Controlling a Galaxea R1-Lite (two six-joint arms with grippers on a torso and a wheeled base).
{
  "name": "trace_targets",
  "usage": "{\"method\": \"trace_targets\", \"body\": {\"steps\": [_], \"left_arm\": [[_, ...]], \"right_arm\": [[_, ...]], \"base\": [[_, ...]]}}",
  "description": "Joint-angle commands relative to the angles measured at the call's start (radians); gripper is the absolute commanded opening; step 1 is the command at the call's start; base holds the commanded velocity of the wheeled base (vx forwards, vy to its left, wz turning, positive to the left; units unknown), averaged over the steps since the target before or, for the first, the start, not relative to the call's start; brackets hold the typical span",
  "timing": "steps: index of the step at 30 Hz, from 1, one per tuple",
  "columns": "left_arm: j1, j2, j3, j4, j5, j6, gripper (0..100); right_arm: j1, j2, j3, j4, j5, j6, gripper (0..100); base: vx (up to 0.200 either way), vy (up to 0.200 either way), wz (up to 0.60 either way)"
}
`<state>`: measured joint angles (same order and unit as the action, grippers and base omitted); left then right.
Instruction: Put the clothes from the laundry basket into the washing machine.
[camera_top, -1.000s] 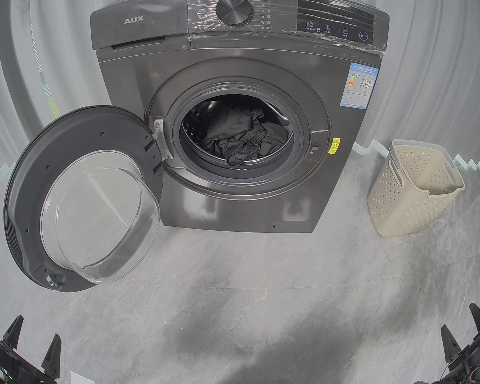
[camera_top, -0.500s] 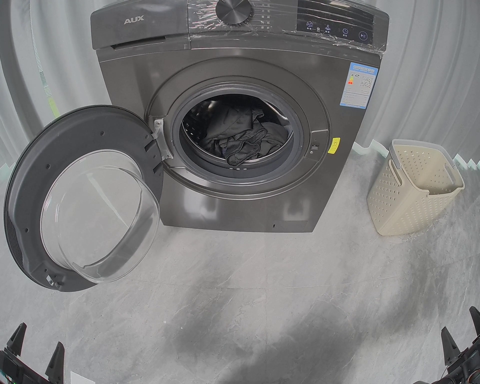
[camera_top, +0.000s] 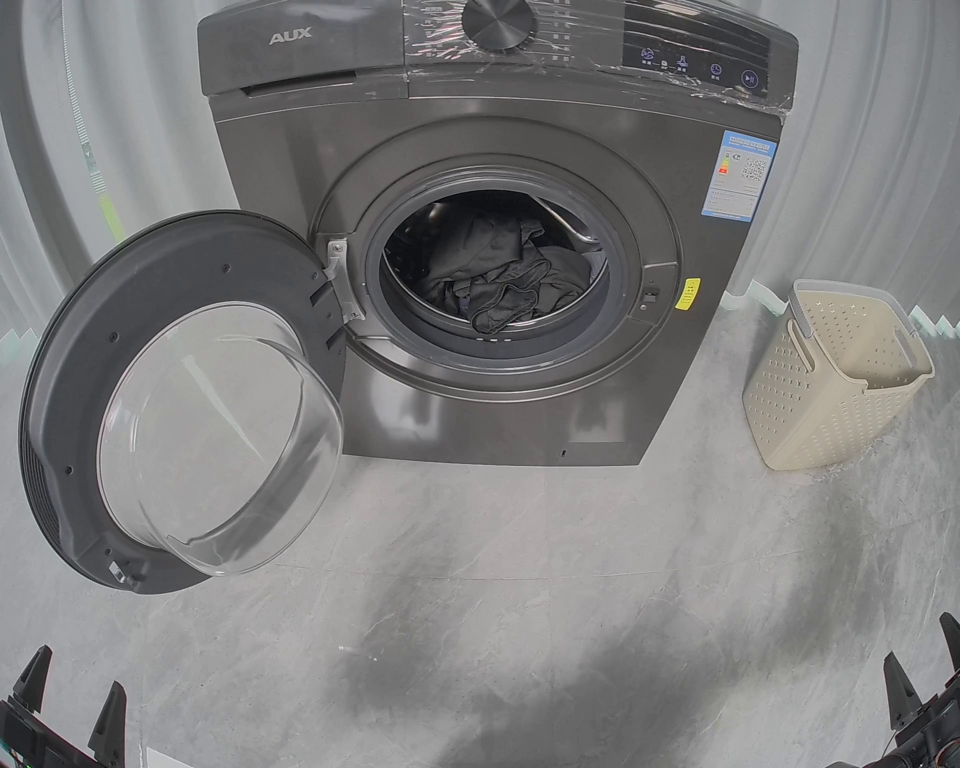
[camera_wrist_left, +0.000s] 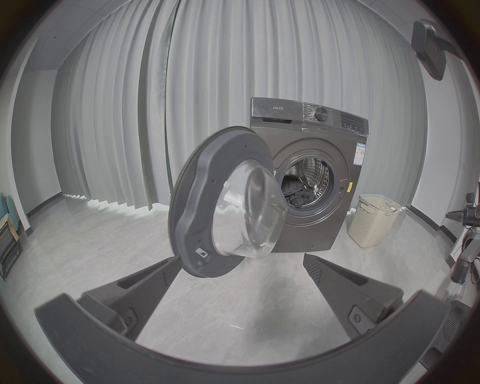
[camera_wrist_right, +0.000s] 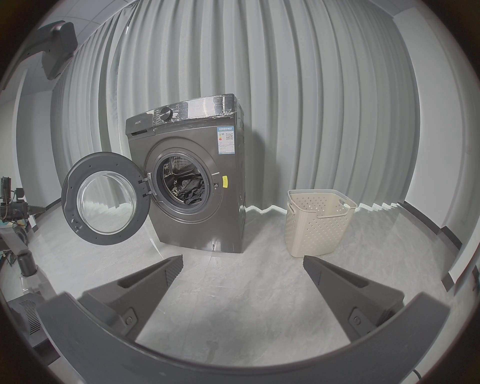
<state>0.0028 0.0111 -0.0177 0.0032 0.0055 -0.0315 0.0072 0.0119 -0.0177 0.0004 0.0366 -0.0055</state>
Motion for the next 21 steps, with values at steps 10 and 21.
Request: {"method": "trace_targets", "body": {"steps": [10,21], "left_arm": [[0.000,-0.011,0.015,0.000,0.002,-0.001,100],[0.000,-0.011,0.015,0.000,0.001,-0.002,100]], "right_arm": [[0.000,-0.010,0.016,0.000,-0.001,-0.002,100],[0.000,-0.010,0.016,0.000,-0.001,-0.002,100]], "base": [[-0.100,0.000,0.00],[-0.018,0.073,0.00]]}}
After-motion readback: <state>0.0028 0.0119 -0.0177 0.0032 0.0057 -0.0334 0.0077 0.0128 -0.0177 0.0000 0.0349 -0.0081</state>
